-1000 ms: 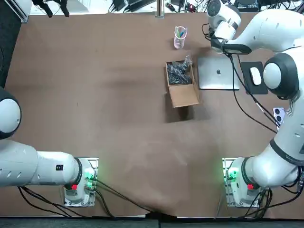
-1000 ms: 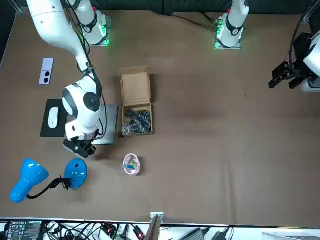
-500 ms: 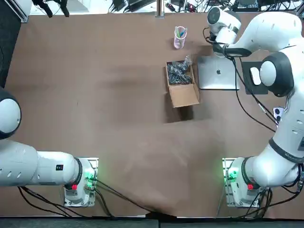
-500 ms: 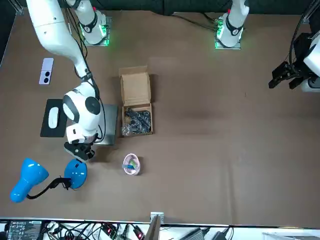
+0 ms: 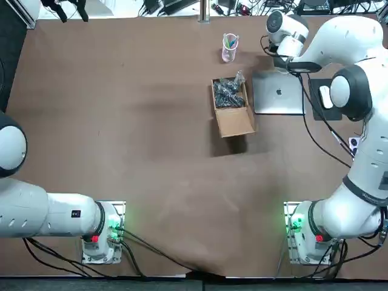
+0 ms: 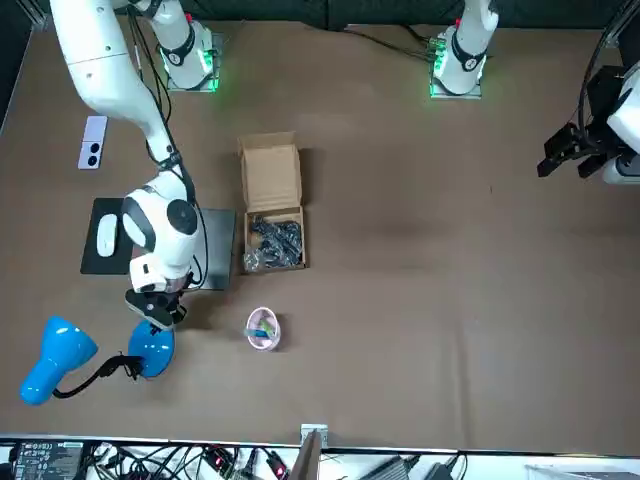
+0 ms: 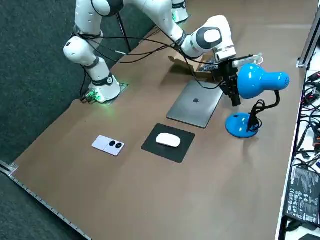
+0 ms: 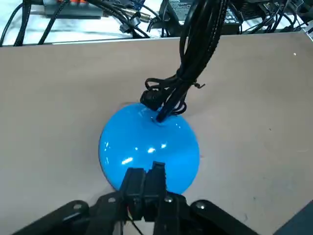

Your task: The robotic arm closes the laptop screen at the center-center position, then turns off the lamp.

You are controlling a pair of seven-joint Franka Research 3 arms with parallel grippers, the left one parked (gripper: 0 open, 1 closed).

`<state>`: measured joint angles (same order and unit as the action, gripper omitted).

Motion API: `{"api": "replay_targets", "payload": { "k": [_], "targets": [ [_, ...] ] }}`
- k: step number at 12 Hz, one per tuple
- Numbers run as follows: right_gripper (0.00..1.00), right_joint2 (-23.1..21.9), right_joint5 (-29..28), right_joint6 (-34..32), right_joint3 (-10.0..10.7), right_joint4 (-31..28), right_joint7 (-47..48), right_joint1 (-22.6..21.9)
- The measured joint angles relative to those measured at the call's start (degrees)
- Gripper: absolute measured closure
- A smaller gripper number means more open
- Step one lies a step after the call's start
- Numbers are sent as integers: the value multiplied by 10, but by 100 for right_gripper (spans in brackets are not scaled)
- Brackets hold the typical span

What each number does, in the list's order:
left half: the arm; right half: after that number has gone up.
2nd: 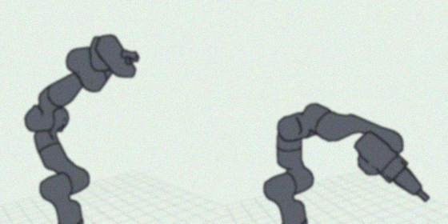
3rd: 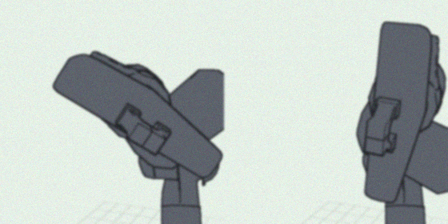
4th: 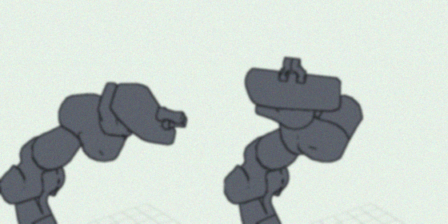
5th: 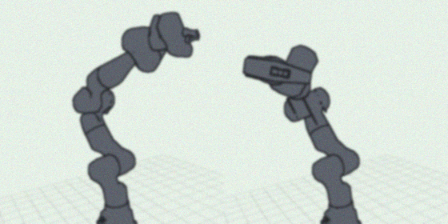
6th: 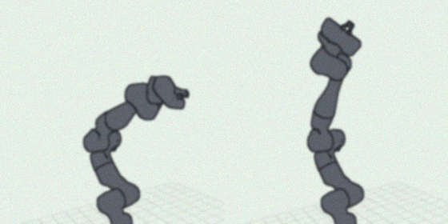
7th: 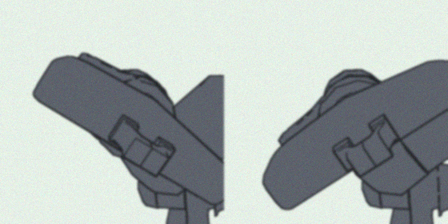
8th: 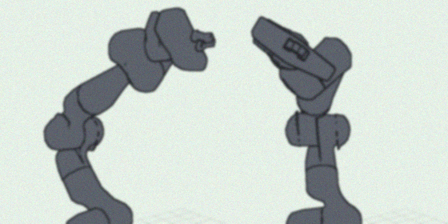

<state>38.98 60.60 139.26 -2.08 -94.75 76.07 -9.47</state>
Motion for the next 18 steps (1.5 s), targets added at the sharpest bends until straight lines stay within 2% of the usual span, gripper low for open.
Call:
{"api": "replay_targets", "payload": {
  "k": [18],
  "targets": [
    [98,29,1,40,0,14,3,22]
  ]
}}
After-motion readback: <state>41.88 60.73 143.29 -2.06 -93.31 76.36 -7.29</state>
